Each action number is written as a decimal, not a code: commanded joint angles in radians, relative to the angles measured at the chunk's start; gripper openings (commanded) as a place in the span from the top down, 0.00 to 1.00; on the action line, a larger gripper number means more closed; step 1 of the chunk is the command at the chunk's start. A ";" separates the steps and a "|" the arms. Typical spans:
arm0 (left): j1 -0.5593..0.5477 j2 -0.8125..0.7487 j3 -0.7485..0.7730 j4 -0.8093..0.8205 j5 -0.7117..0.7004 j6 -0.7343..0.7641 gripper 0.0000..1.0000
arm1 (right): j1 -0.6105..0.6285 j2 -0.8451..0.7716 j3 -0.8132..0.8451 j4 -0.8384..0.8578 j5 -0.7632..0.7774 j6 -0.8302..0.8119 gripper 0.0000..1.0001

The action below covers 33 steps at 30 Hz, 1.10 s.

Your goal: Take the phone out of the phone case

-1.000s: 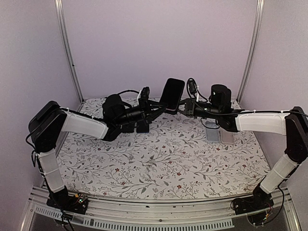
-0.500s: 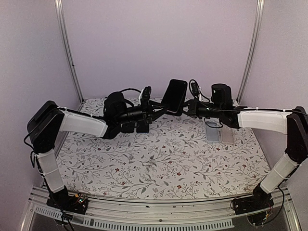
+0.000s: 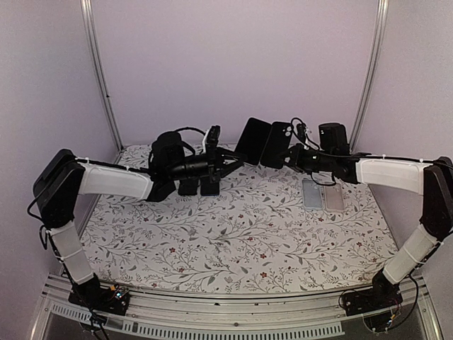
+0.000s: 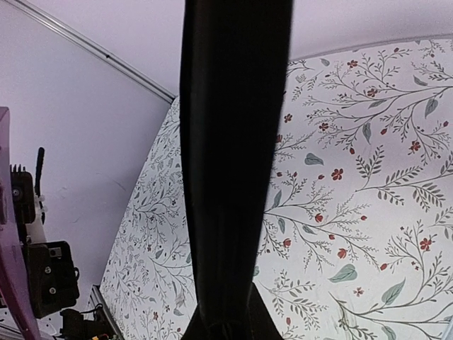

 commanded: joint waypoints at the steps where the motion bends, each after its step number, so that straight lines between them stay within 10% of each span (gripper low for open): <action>1: 0.048 -0.092 -0.013 -0.042 -0.039 0.077 1.00 | -0.011 -0.036 0.040 -0.059 0.030 -0.057 1.00; 16: 0.352 -0.242 -0.131 -0.469 -0.091 0.324 1.00 | -0.014 -0.040 0.032 -0.141 0.020 -0.130 1.00; 33: 0.612 -0.035 -0.051 -0.677 0.013 0.481 1.00 | -0.015 -0.033 0.032 -0.186 0.000 -0.157 1.00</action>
